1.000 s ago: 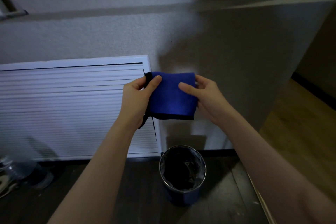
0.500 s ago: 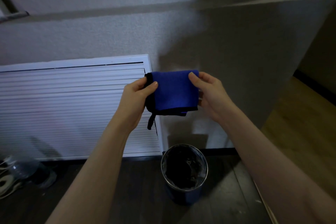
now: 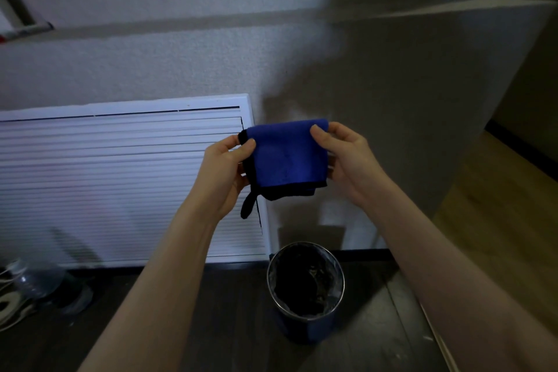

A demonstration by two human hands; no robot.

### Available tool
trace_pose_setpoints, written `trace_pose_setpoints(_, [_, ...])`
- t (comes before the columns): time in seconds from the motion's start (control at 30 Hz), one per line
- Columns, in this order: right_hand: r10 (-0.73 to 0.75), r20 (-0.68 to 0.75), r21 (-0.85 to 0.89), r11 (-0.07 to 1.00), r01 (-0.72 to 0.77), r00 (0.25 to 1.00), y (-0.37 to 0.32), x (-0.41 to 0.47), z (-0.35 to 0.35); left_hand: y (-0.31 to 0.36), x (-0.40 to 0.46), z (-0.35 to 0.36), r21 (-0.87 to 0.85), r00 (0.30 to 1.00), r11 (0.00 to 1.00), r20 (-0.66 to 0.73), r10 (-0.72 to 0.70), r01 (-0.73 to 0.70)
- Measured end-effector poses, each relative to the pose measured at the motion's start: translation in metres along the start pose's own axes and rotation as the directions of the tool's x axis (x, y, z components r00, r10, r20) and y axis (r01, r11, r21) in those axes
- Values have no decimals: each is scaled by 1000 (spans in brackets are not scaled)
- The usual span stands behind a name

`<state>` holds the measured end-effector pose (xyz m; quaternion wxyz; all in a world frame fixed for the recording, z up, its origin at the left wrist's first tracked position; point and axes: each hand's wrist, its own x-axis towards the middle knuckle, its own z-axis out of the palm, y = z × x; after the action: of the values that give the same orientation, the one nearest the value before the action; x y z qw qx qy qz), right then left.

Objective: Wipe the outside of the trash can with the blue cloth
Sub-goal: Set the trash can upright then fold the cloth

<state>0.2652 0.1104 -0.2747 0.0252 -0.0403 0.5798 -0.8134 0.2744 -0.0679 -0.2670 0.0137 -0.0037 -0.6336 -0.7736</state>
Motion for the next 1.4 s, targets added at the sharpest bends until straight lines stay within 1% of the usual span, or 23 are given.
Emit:
trace_pose_setpoints(0.13, [-20,17,-41,999,20,1000,-1,-2,3,5,-1,0,-4,999,999,-15,-32,32])
trace_pose_setpoints(0.23, [-15,-32,-47,999,14,999,-4,-3,7,11,-3,-1,36,998,999,-61,-31,33])
trace_pose_setpoints(0.33, [-2,-84,-3,1000,1,996,-8,-4,12,18,-5,-1,61,992,998,-128,-20,28])
trace_pose_setpoints(0.4, [11,-85,38,999,-7,996,-12,-5,15,24,-7,-2,40,988,999,-150,-25,32])
trace_pose_setpoints(0.47, [21,-58,84,996,-16,998,-17,-4,16,32,-7,-3,-19,994,999,-101,-50,49])
trace_pose_setpoints(0.53, [28,-33,108,994,-25,999,-20,-1,14,40,-6,-4,-56,996,995,-3,-86,86])
trace_pose_setpoints(0.6, [2,-58,49,999,1,998,-20,7,11,43,0,-4,-37,992,996,95,-83,87])
trace_pose_setpoints(0.67, [-59,-127,-29,998,56,990,-20,20,7,46,11,-2,14,987,999,152,-54,53])
trace_pose_setpoints(0.73, [-133,-178,-99,988,117,975,-26,41,6,50,29,3,51,992,999,129,-17,10])
trace_pose_setpoints(0.83, [-231,-210,-231,956,181,950,-47,80,9,65,65,12,40,999,999,46,28,-30])
trace_pose_setpoints(0.9, [-227,-184,-209,960,188,956,-68,107,13,82,92,20,64,999,997,32,35,-37])
trace_pose_setpoints(1.0, [-126,-74,-81,989,120,989,-104,141,19,116,128,31,31,1000,999,29,8,-9])
trace_pose_setpoints(1.07, [-81,-7,-75,994,80,997,-129,162,22,140,150,37,39,999,999,47,-23,22])
trace_pose_setpoints(1.2, [-37,21,-226,973,41,999,-170,208,26,177,197,44,189,994,980,79,-82,66])
trace_pose_setpoints(1.3, [-9,-48,-382,924,-10,999,-187,250,25,192,233,51,205,993,975,70,-100,84])
trace_pose_setpoints(1.4, [-70,-133,-517,856,-9,989,-187,284,19,190,263,60,243,994,963,-14,-112,112])
